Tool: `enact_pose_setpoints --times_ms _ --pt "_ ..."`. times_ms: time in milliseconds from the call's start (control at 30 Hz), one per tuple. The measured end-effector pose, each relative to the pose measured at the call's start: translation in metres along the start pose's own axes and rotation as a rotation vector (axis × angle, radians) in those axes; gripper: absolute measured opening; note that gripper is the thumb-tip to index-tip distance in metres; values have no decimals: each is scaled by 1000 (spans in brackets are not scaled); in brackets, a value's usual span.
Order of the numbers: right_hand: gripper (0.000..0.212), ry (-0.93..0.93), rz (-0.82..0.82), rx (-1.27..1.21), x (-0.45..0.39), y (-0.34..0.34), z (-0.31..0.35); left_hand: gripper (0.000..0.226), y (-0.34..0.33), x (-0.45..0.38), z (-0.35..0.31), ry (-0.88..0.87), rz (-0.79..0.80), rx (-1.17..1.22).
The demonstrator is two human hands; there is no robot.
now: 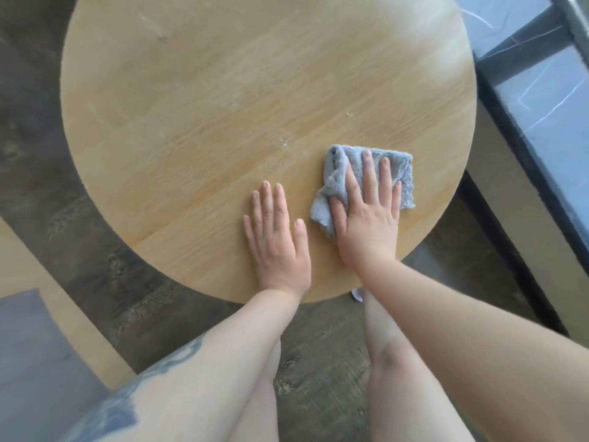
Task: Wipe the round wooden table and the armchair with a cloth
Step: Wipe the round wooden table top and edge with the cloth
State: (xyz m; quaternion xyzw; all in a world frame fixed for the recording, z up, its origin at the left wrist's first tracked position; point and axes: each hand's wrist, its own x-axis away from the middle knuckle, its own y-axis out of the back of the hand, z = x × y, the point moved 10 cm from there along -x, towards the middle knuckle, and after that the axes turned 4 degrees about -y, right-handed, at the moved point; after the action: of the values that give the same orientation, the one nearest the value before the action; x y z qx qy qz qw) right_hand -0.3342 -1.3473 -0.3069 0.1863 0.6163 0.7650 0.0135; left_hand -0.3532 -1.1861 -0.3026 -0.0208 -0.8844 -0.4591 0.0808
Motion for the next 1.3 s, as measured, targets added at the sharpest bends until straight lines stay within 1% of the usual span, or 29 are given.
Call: enact_pose_setpoints --times_ms 33,100,133,167,200,300,333,367,433,467,500,533,633,667,700,767,800,833,867,933,967,1000,1033,1100,1133,1167,1200,1267,1300 --pt "59 25 -1 0 11 -4 12 61 -2 2 -1 46 -33 -50" --pt "58 396 66 88 48 -13 23 61 -6 8 -2 148 -83 -153" --pt "57 591 113 148 60 -13 7 60 -9 12 -3 189 -97 -205" --pt "57 687 122 182 56 -8 -20 59 -11 17 -5 227 -116 -250" --pt "57 667 103 192 39 1 -43 58 -13 21 -5 268 -137 -280" --pt "59 195 20 99 -24 26 -79 58 -18 22 -4 348 -162 -322" --pt "60 174 34 95 -25 23 -70 58 -18 21 -4 354 -165 -327" --pt "60 305 81 91 -16 17 -53 59 -18 21 -4 358 -169 -329" --pt "59 922 175 181 23 7 -32 59 -18 23 -3 356 -179 -335" --pt "58 1166 217 263 25 7 -46 60 -18 23 -4 356 -178 -341" --pt "57 1257 206 305 7 12 -60 60 -19 23 -4 365 -171 -343" --pt "57 1181 159 304 -24 20 -63 60 -18 23 -2 371 -167 -348" --pt "57 424 15 106 -100 46 -70 59 -13 16 -10 411 -237 -331" --pt "58 356 26 87 -89 41 -62 58 -13 13 -18 436 -285 -290" --pt "59 466 54 80 -66 33 -47 58 -15 8 -30 435 -326 -242" --pt "57 1004 180 197 -13 18 -38 57 -27 -5 -63 317 -341 -167" --pt "57 1158 204 249 -18 21 -54 56 -35 -10 -78 238 -309 -157" --pt "57 1101 183 252 -45 28 -70 56 -44 -14 -88 169 -267 -166" --pt "57 862 135 194 -87 42 -85 56 -50 -15 -93 122 -234 -182" --pt "59 186 -7 37 -143 68 -120 56 -54 -16 -91 108 -218 -200" --pt "60 31 -18 36 -136 64 -119 56 -53 -15 -90 122 -227 -194" --pt "60 74 -18 46 -119 58 -99 56 -51 -15 -90 132 -241 -180" --pt "60 300 11 53 -93 49 -69 56 -50 -15 -91 127 -253 -164" --pt "58 930 174 184 -38 29 -40 58 -48 -15 -89 109 -246 -142" --pt "57 1090 222 249 -42 29 -50 58 -47 -14 -84 117 -231 -145" --pt "57 1036 196 267 -67 35 -61 58 -45 -12 -78 142 -219 -158" --pt "57 794 123 204 -108 48 -73 59 -43 -10 -71 168 -207 -176" --pt "59 28 -47 6 -162 73 -115 59 -41 -10 -66 170 -169 -209" --pt "60 -146 -47 -20 -152 67 -113 60 -41 -10 -65 152 -147 -222"
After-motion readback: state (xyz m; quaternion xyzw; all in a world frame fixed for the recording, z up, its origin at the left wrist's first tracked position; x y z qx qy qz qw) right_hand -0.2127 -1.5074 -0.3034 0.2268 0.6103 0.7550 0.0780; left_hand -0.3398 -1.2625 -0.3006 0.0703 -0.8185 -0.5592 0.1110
